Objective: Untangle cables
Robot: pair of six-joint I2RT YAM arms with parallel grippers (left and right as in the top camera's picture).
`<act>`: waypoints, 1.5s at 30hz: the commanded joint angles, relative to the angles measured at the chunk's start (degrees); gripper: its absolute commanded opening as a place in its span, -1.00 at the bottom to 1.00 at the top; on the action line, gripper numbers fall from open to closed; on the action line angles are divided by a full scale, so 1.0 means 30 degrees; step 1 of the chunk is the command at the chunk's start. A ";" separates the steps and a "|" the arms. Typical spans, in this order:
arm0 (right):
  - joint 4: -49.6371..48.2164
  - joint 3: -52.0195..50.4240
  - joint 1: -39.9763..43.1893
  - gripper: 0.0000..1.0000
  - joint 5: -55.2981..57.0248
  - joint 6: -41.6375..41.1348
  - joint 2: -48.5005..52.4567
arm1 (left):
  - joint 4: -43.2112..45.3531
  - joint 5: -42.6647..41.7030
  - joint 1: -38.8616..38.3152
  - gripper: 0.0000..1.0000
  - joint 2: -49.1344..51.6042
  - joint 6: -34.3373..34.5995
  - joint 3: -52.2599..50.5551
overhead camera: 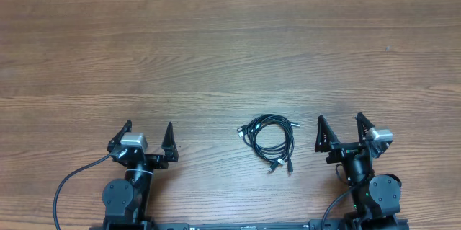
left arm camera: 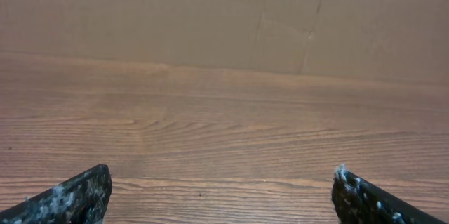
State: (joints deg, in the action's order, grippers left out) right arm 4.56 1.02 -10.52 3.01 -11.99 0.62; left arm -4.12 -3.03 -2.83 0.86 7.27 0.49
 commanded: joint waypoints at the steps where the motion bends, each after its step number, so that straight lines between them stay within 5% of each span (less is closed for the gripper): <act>1: -0.0044 -0.0189 0.0066 1.00 0.0124 0.0000 -0.0153 | -0.0007 -0.0197 0.0197 0.99 -0.0204 -0.0306 -0.0073; 45: -0.0044 -0.0189 0.0066 1.00 0.0117 0.0000 -0.0153 | -0.0051 0.0146 0.0189 0.99 -0.0204 -0.0291 -0.0073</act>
